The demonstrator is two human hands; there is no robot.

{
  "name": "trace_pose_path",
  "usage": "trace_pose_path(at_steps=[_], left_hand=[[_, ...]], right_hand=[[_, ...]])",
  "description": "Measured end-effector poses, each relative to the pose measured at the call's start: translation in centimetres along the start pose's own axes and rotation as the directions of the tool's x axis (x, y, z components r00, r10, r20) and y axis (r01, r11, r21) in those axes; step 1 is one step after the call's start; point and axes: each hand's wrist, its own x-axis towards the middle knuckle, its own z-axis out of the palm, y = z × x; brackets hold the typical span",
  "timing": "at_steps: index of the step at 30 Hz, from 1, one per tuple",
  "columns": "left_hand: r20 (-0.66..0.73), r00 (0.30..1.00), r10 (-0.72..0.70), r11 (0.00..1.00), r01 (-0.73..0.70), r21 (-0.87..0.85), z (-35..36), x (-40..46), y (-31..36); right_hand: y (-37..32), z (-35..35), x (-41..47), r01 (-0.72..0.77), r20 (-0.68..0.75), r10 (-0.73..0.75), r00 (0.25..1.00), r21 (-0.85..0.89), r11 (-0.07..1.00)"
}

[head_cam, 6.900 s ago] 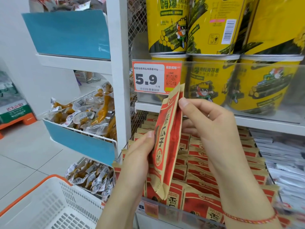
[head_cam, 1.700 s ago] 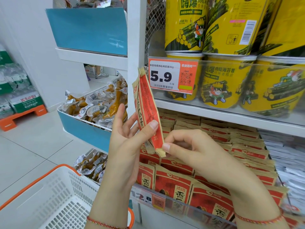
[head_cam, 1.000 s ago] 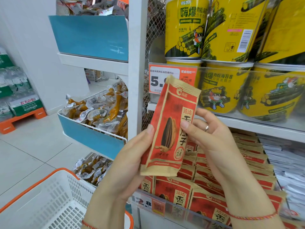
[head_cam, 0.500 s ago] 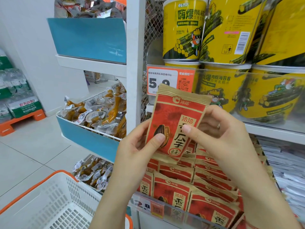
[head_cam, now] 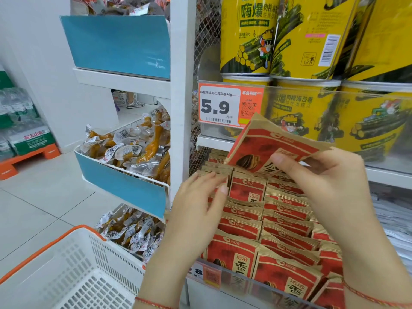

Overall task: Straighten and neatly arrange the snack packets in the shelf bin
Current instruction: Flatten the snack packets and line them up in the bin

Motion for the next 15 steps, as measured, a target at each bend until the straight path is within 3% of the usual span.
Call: trace_pose_path(at_steps=[5,11,15], left_hand=[[0.159,0.987,0.037,0.919,-0.096,0.382,1.4,-0.1,-0.2],[0.170,0.985,0.010,0.915,-0.078,0.395,1.3,-0.1,0.0],[0.202,0.979,-0.034,0.913,-0.052,0.405,1.0,0.0,0.2]], right_hand=[[1.8,0.9,0.0,-0.110,0.109,0.118,0.987,-0.073,0.991],[3.7,1.4,-0.2,-0.200,0.090,0.239,0.967,-0.309,0.930],[4.4,1.5,-0.1,-0.204,0.089,0.306,0.948,-0.569,0.797]])
